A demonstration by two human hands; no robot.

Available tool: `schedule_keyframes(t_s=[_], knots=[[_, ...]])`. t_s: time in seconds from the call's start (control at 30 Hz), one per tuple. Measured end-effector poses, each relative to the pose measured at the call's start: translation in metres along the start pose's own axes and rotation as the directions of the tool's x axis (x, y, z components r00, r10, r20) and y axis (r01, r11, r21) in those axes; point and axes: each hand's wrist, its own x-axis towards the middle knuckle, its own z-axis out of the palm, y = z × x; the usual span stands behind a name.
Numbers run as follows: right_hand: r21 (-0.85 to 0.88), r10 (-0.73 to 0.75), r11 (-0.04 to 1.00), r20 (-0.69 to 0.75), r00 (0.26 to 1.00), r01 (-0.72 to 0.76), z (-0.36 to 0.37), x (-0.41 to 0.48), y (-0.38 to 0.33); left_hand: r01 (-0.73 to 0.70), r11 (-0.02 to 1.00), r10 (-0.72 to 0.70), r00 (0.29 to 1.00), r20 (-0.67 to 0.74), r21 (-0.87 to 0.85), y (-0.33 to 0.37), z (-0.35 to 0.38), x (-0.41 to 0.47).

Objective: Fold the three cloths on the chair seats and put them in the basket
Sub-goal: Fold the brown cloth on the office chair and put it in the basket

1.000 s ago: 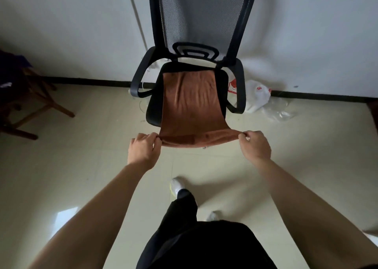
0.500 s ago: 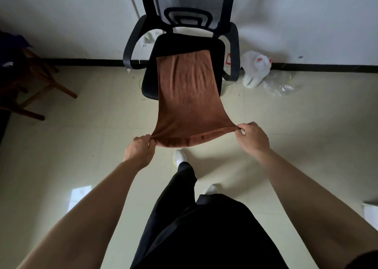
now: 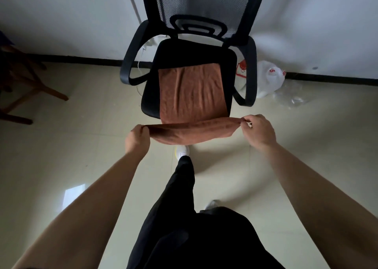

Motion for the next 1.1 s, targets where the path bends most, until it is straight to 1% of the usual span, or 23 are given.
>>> schedule_keyframes(t_s=[0.1,0.23,0.33,0.47,0.57,0.63,0.7,0.9,0.97,1.03,1.1], knots=[[-0.015,-0.005,1.0,-0.009,1.0,0.005,0.007,0.062,-0.028,0.042,0.998,-0.044,0.998,-0.038,-0.04,0.032,0.002,0.063],[-0.072,-0.054,0.996,0.018,0.998,0.055,0.016,0.127,-0.057,0.015,0.997,-0.017,0.999,-0.029,-0.076,0.064,0.007,0.128],[-0.12,-0.078,0.99,0.016,0.997,0.079,0.033,0.178,-0.074,0.005,0.998,-0.006,1.0,-0.014,-0.058,0.079,0.018,0.183],[-0.153,-0.004,0.988,-0.007,1.0,0.002,0.053,0.245,-0.076,0.005,0.998,-0.006,0.999,-0.031,-0.056,0.095,0.046,0.245],[-0.167,0.06,0.984,-0.024,0.998,-0.063,0.071,0.29,-0.073,0.018,1.0,-0.019,0.999,-0.05,-0.018,0.098,0.069,0.295],[-0.183,0.066,0.98,-0.048,0.997,-0.074,0.082,0.316,-0.072,0.029,0.999,-0.03,0.997,-0.068,-0.021,0.097,0.082,0.326],[-0.224,0.041,0.973,-0.06,0.997,-0.054,0.094,0.339,-0.074,0.032,0.999,-0.035,0.996,-0.086,-0.045,0.096,0.097,0.353],[-0.322,-0.041,0.947,-0.078,0.996,0.013,0.123,0.39,-0.064,0.054,0.999,-0.055,0.993,-0.107,-0.008,0.091,0.13,0.4],[-0.342,-0.076,0.939,-0.087,0.993,0.042,0.131,0.401,-0.058,0.043,0.999,-0.041,0.992,-0.12,0.019,0.086,0.138,0.409],[-0.346,-0.09,0.937,-0.101,0.991,0.05,0.136,0.407,-0.055,-0.012,0.995,0.027,0.988,-0.152,0.097,0.083,0.142,0.409],[-0.326,-0.067,0.945,-0.133,0.989,0.02,0.142,0.407,-0.056,-0.063,0.99,0.086,0.979,-0.184,0.126,0.078,0.145,0.408]])
